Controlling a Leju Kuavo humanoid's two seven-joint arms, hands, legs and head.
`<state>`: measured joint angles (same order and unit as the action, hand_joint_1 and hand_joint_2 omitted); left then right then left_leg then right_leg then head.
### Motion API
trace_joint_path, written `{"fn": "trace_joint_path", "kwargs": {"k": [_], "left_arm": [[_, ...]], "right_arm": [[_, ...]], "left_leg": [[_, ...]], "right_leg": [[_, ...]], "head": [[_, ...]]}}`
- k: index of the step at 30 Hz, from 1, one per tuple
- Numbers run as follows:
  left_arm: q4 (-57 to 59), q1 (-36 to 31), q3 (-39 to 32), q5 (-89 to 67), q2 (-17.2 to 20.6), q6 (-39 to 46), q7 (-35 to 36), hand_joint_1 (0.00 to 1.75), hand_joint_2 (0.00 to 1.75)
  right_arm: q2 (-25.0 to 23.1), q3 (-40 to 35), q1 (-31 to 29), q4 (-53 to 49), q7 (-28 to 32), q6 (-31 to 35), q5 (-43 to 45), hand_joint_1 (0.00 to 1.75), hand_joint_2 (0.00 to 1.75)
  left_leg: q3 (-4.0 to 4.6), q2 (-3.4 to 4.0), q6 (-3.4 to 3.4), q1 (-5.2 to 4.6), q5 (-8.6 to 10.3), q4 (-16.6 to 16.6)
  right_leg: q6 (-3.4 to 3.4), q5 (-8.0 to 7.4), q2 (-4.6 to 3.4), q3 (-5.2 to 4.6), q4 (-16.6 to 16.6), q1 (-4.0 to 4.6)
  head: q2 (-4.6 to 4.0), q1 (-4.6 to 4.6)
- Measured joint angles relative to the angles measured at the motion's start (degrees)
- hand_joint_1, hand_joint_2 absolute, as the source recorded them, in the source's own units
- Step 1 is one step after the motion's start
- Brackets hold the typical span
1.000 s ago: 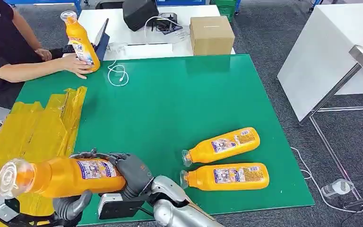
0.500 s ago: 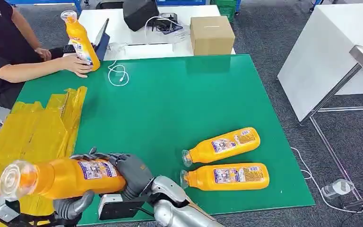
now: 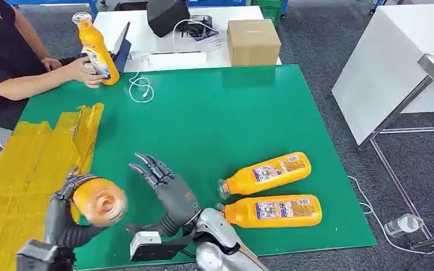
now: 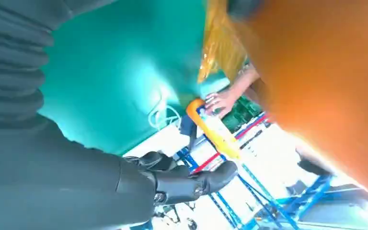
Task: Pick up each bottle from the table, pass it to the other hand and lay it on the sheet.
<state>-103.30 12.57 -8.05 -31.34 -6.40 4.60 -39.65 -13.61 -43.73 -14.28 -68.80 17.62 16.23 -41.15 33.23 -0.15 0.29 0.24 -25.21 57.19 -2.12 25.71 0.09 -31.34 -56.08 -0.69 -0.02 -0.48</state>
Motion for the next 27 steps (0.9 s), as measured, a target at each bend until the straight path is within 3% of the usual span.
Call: {"fn": "trace_joint_path", "kwargs": {"k": [1, 4, 5, 11, 19, 20, 21, 27], "left_arm": [[0.0, 0.2, -1.0, -9.2, 0.5, 7.0, 1.0, 1.75, 1.75], [1.1, 1.3, -3.1, -22.4, 1.9, 16.2, 3.5, 1.75, 1.75], [2.1, 1.6, -3.8, -24.3, 2.5, 17.4, 4.2, 1.75, 1.75], [10.9, 1.3, -5.9, -38.9, 6.0, 18.2, 12.1, 1.75, 1.75], [25.0, -2.4, -7.0, -40.7, 10.9, 14.3, 12.9, 1.75, 1.75], [26.0, -2.9, -7.0, -40.0, 11.3, 13.6, 12.6, 0.02, 1.75], [26.8, -3.3, -7.0, -39.6, 11.8, 12.8, 12.3, 0.00, 0.00], [30.2, -5.3, -7.2, -36.8, 13.4, 9.8, 12.1, 0.00, 0.00]], "right_arm": [[1.6, 1.0, 0.4, -2.4, 0.0, -2.3, 1.3, 0.00, 0.00], [6.0, 3.9, 2.0, -8.9, 1.0, -5.5, 3.7, 0.00, 0.00], [7.1, 4.7, 2.4, -10.8, 1.5, -5.8, 3.8, 0.00, 1.75], [11.9, 5.7, 3.4, -17.2, 2.1, -7.6, 4.4, 0.00, 1.75], [17.6, 5.9, 2.5, -19.1, 1.7, -15.4, 10.4, 0.00, 1.75], [18.3, 5.9, 2.4, -19.1, 1.7, -16.2, 10.9, 0.00, 1.75], [19.1, 5.9, 2.3, -19.1, 1.7, -16.9, 11.4, 0.00, 1.75], [22.9, 5.9, 1.6, -19.1, 1.1, -19.6, 12.2, 0.00, 1.75]], "left_leg": [[-0.01, -0.01, 0.00, 0.00, 0.00, 0.0], [-0.01, -0.07, 0.01, -0.01, 0.00, 0.0], [-0.01, -0.06, 0.01, -0.01, 0.00, 0.0], [-0.03, -0.05, 0.01, -0.02, 0.00, 0.0], [-0.14, -0.19, 0.00, -0.01, 0.01, 0.0], [-0.18, -0.21, 0.00, -0.01, 0.01, 0.0], [-0.25, -0.21, 0.01, -0.02, 0.01, 0.0], [-0.47, -0.35, 0.07, -0.04, 0.06, 0.0]], "right_leg": [[0.00, 0.00, 0.00, 0.00, 0.0, 0.00], [-0.01, 0.00, 0.05, 0.04, 0.0, -0.07], [-0.01, -0.01, 0.03, 0.04, 0.0, -0.07], [-0.01, -0.01, 0.01, 0.03, 0.0, -0.06], [0.00, 0.01, 0.19, 0.23, 0.0, -0.05], [0.00, 0.02, 0.22, 0.31, 0.0, -0.06], [0.00, 0.02, 0.22, 0.38, 0.0, -0.08], [0.00, 0.03, 0.30, 0.62, 0.0, -0.08]], "head": [[0.00, 0.02], [0.00, 0.04], [0.00, 0.02], [0.00, 0.04], [0.00, 0.02], [0.00, 0.00], [0.00, 0.02], [0.00, -0.02]]}}
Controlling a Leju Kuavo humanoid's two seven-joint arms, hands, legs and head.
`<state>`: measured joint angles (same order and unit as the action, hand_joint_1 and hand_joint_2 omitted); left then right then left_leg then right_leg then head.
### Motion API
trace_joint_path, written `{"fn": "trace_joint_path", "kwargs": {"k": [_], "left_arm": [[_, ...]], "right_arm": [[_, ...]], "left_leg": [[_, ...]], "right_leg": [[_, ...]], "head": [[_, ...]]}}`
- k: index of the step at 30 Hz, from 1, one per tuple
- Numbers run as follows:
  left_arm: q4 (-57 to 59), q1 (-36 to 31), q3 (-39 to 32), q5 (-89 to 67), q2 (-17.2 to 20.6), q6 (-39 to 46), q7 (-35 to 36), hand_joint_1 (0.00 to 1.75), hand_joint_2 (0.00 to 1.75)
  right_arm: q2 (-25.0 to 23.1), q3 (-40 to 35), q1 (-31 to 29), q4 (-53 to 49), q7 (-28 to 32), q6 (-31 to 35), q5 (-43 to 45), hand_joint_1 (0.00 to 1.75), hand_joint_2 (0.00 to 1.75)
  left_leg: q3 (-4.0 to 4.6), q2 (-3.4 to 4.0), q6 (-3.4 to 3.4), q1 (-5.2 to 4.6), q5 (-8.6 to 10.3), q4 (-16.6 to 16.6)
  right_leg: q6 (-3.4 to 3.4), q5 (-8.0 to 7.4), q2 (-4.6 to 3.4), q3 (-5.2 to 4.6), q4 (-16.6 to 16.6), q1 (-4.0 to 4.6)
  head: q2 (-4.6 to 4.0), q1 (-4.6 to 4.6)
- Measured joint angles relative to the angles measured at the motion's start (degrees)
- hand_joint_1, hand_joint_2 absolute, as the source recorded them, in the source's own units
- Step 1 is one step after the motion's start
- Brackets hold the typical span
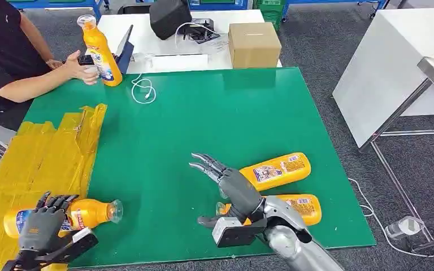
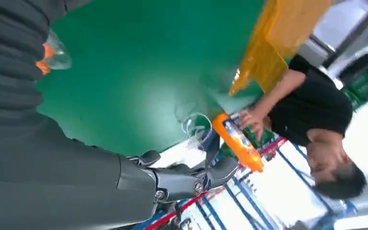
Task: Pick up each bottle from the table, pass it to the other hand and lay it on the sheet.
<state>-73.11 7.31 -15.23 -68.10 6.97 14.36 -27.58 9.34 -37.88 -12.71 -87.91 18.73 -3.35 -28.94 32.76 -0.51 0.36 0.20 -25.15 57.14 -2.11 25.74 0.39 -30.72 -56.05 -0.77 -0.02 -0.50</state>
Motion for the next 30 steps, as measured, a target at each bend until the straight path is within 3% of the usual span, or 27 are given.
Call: {"fn": "trace_joint_path", "kwargs": {"k": [8, 23, 25, 30], "left_arm": [[0.5, 0.3, -2.4, 6.0, 0.7, -3.0, -3.4, 0.00, 0.00], [0.1, 0.6, -3.5, 8.0, 0.6, -4.4, -4.7, 0.00, 0.00], [-4.4, 2.9, -7.6, 12.2, -1.4, -10.3, -8.9, 0.00, 0.00], [-6.8, 3.7, -11.2, 15.7, -3.6, -12.8, -11.2, 0.00, 0.00]], "right_arm": [[8.3, 0.2, 0.4, -0.7, -1.0, -1.3, -0.5, 0.00, 1.75], [11.1, 0.1, 1.0, -1.4, -2.9, -1.3, -2.3, 0.00, 1.75], [13.3, 2.9, 4.1, -1.0, -6.9, 0.0, -4.3, 0.00, 1.75], [15.5, 4.6, 5.6, -0.7, -8.5, -2.3, -3.9, 0.00, 1.75]], "left_leg": [[-0.15, 0.15, 0.05, -0.12, 0.00, 0.0], [-0.15, 0.20, 0.02, -0.06, -0.02, 0.0], [-0.09, 0.19, 0.04, -0.08, -0.04, 0.0], [-0.01, 0.20, 0.05, -0.11, -0.04, 0.0]], "right_leg": [[-0.04, -0.05, -0.08, 0.14, 0.0, -0.05], [-0.01, -0.02, -0.10, 0.05, 0.0, 0.01], [-0.01, -0.02, -0.10, -0.01, 0.0, -0.04], [-0.02, -0.02, -0.10, -0.11, 0.0, -0.04]], "head": [[0.00, 0.02], [0.00, 0.02], [0.00, 0.04], [0.00, 0.02]]}}
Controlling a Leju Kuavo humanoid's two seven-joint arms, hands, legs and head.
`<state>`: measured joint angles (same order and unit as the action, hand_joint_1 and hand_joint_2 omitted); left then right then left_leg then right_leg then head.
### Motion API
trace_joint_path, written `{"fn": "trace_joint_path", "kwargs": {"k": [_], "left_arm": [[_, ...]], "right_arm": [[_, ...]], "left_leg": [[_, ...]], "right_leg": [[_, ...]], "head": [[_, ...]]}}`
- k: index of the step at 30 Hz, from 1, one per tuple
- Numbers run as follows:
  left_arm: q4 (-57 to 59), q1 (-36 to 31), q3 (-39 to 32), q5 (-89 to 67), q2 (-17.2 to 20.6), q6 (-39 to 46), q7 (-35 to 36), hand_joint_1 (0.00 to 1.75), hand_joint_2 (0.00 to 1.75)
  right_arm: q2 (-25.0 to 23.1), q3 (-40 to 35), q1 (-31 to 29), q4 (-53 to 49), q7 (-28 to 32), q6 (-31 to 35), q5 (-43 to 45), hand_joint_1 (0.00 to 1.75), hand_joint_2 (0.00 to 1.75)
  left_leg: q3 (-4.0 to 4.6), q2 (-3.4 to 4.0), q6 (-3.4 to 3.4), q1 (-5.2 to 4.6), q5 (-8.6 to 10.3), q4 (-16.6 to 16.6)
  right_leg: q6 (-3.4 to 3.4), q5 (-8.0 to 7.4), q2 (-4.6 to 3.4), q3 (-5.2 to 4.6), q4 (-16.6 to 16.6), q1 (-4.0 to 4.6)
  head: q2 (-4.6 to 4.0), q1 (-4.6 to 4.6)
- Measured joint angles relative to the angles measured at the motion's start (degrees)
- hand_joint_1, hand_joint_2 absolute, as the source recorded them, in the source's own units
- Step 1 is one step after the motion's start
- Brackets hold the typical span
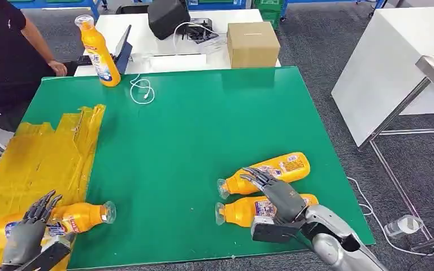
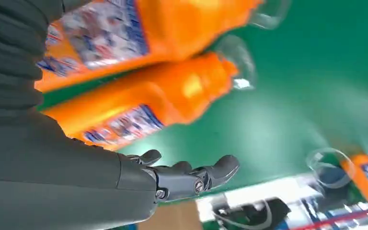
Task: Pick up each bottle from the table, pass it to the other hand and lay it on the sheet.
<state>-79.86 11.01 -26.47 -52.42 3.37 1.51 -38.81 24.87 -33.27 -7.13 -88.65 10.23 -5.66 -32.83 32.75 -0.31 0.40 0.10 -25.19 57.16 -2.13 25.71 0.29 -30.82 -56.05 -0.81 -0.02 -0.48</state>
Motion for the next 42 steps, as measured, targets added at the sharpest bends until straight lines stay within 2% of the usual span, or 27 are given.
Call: {"fn": "trace_joint_path", "kwargs": {"k": [4, 10, 21, 30, 34, 42], "left_arm": [[-1.9, 0.5, -2.2, 7.8, -1.6, -2.9, -1.3, 0.00, 0.00], [-6.4, 1.7, -2.9, 27.6, -3.0, -8.0, -1.4, 0.00, 0.00], [-10.8, 2.0, -2.8, 32.6, -3.9, -9.1, -1.4, 0.00, 0.00], [-11.6, 2.0, -2.7, 34.5, -4.2, -10.3, -1.4, 0.00, 0.00], [-12.2, 1.9, -2.5, 34.5, -4.7, -10.5, -1.4, 0.00, 0.00], [-12.6, 1.6, -0.6, 34.3, -5.3, -10.5, -1.4, 0.00, 0.00]], "right_arm": [[2.6, 1.4, 2.3, -0.3, -0.9, -0.6, 0.4, 0.00, 1.75], [6.1, 4.9, 9.3, -4.1, -1.9, -0.2, -0.8, 0.00, 1.75], [10.3, 8.1, 15.9, -9.1, -4.2, 1.1, -1.5, 0.00, 1.75], [11.3, 8.8, 17.1, -10.2, -6.7, 2.5, -4.9, 0.00, 1.75], [10.0, 8.9, 16.2, -9.2, -8.0, 4.1, -9.3, 0.00, 1.75], [7.6, 8.9, 13.2, -4.7, -9.1, 2.9, -13.0, 0.00, 1.75]], "left_leg": [[0.06, -0.04, 0.00, 0.00, 0.00, 0.0], [0.32, -0.07, 0.00, 0.01, 0.00, 0.0], [0.37, -0.04, 0.02, 0.00, -0.01, 0.0], [0.37, -0.03, 0.01, 0.01, -0.01, 0.0], [0.37, 0.01, 0.01, 0.01, -0.01, 0.0], [0.37, -0.01, 0.02, 0.01, 0.00, 0.0]], "right_leg": [[0.00, 0.00, 0.01, -0.04, 0.0, 0.00], [-0.01, 0.01, 0.03, -0.25, 0.0, 0.01], [-0.01, 0.00, 0.02, -0.31, 0.0, 0.00], [-0.01, 0.00, 0.02, -0.32, 0.0, 0.00], [-0.01, 0.00, 0.00, -0.34, 0.0, 0.00], [-0.02, -0.01, 0.00, -0.33, 0.0, 0.00]], "head": [[0.00, 0.00], [0.00, 0.00], [0.00, 0.00], [0.00, -0.02], [0.00, -0.02], [0.00, 0.00]]}}
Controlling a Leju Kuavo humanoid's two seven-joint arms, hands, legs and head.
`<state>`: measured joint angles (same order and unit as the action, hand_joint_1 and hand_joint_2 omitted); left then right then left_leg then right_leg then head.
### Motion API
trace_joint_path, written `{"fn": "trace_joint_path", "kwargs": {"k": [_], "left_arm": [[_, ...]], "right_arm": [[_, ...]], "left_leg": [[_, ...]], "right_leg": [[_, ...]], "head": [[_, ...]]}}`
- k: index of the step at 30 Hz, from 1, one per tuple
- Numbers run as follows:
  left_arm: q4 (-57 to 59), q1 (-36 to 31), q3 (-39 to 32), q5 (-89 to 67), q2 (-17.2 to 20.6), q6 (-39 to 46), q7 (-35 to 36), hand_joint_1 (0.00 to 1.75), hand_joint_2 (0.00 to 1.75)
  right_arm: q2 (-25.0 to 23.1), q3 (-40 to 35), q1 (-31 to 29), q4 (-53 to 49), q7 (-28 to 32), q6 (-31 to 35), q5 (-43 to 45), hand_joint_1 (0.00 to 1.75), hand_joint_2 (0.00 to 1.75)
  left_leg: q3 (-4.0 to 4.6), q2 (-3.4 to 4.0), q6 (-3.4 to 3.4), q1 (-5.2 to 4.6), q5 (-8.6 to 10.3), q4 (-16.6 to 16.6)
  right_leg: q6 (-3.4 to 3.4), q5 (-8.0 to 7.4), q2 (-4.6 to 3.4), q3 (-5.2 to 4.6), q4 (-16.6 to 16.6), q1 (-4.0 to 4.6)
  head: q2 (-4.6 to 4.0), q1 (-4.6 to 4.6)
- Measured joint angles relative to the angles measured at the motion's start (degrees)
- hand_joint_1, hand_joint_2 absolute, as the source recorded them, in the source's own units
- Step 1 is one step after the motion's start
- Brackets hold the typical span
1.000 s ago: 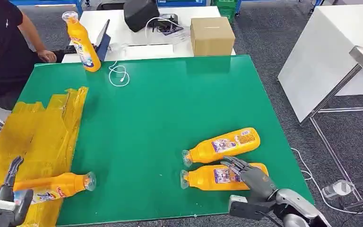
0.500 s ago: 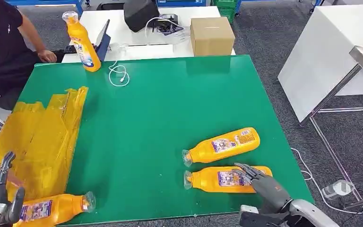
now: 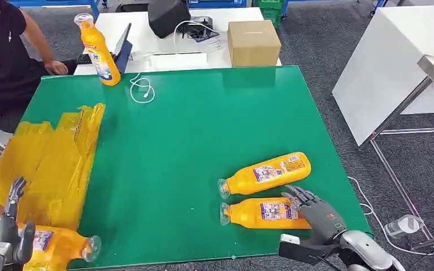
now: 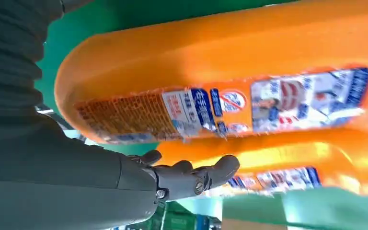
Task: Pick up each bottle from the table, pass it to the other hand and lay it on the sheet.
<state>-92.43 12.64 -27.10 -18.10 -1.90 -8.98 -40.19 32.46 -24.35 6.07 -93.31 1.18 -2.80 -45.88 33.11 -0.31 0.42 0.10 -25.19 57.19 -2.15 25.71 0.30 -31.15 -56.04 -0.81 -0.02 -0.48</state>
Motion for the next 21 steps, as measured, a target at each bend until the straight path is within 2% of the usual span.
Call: {"fn": "trace_joint_path", "kwargs": {"k": [5, 6, 7, 16, 21], "left_arm": [[0.0, -0.2, 1.0, 0.1, 0.0, 0.0, 0.0, 0.00, 0.00], [0.0, -0.4, 1.3, 0.1, 0.0, 0.0, 0.0, 0.00, 0.00], [0.0, -0.7, 1.5, 0.1, 0.0, 0.0, 0.0, 0.00, 0.00], [0.8, -3.2, 4.9, 0.8, 0.1, 0.6, 0.0, 0.00, 0.00], [2.2, -4.4, 5.4, 5.9, 0.1, -5.0, 0.0, 0.00, 0.00]], "right_arm": [[-0.8, 0.0, -1.4, 2.4, -0.5, -2.0, -0.6, 0.00, 1.75], [-0.8, -0.1, -1.8, 3.0, -0.6, -2.8, -0.8, 0.17, 1.75], [-0.8, -0.2, -2.4, 3.8, -0.8, -3.7, -0.9, 1.75, 1.75], [1.0, -1.6, -5.8, 8.7, -0.5, -7.8, 2.0, 1.75, 1.75], [4.2, -2.7, -6.1, 8.7, 0.4, -11.0, 8.9, 1.75, 1.75]], "left_leg": [[0.01, 0.00, 0.00, 0.00, 0.00, 0.0], [0.00, -0.01, 0.00, 0.00, 0.00, 0.0], [0.00, -0.01, 0.00, 0.00, 0.00, 0.0], [-0.43, 0.04, 0.13, 0.00, -0.13, 0.0], [-0.51, -0.03, 0.18, 0.00, -0.16, 0.0]], "right_leg": [[0.00, 0.00, 0.00, -0.02, 0.0, 0.00], [0.00, 0.00, 0.00, -0.02, 0.0, 0.00], [0.00, 0.00, 0.00, -0.03, 0.0, 0.00], [-0.01, 0.04, -0.01, -0.04, 0.1, 0.01], [-0.16, 0.12, 0.02, 0.05, 0.1, 0.00]], "head": [[0.00, -0.02], [0.00, 0.00], [0.00, 0.00], [0.00, 0.02], [0.00, 0.04]]}}
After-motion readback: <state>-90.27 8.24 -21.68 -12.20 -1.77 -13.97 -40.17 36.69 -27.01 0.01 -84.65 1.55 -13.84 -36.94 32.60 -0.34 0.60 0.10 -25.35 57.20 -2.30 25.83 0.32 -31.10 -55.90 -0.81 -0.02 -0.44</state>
